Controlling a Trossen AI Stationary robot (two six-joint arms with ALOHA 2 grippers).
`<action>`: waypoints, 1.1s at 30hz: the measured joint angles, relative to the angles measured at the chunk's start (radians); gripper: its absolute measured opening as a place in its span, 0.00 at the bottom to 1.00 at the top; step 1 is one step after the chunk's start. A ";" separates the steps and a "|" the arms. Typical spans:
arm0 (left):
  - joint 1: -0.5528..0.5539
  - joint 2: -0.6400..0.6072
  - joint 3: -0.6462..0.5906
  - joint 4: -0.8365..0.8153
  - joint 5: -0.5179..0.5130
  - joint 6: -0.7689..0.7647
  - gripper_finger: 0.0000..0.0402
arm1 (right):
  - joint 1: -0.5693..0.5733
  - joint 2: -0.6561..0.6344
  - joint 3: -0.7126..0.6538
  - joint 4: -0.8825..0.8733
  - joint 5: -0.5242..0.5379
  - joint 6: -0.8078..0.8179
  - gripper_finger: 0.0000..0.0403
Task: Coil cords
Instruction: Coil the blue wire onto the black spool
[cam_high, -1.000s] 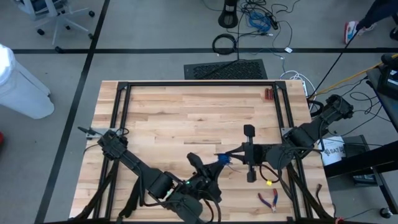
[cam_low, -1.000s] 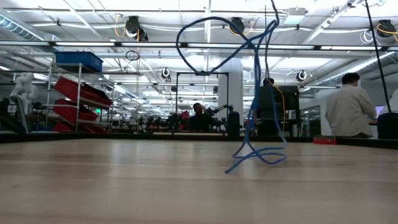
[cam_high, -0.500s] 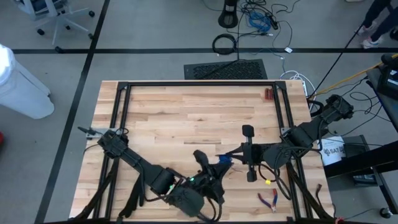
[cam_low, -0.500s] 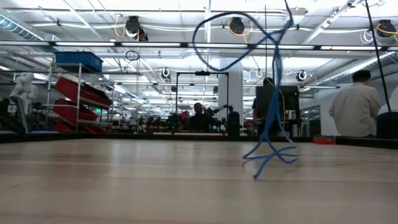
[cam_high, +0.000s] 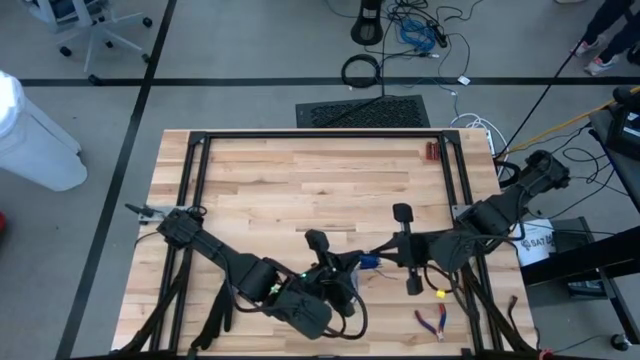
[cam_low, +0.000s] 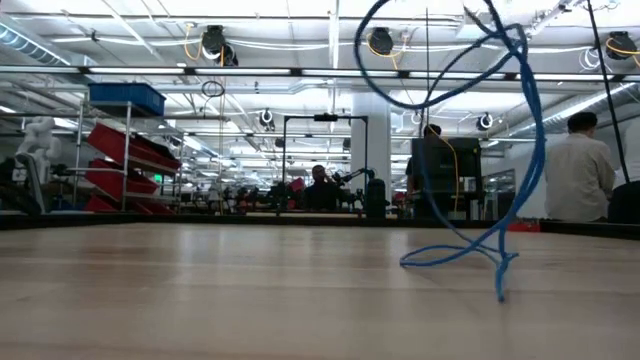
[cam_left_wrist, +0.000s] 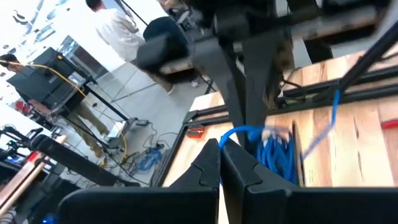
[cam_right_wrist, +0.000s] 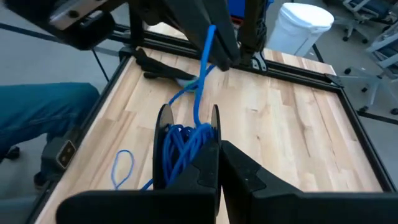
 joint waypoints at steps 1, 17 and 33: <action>-0.006 -0.003 0.000 -0.022 0.000 -0.012 0.00 | 0.007 -0.004 0.000 0.000 0.003 0.001 0.00; -0.072 -0.004 0.000 -0.163 0.032 -0.039 0.06 | 0.125 -0.073 0.000 0.033 0.155 -0.015 0.00; -0.075 -0.004 -0.007 -0.161 0.068 -0.157 0.29 | 0.239 -0.094 0.000 0.128 0.358 -0.099 0.00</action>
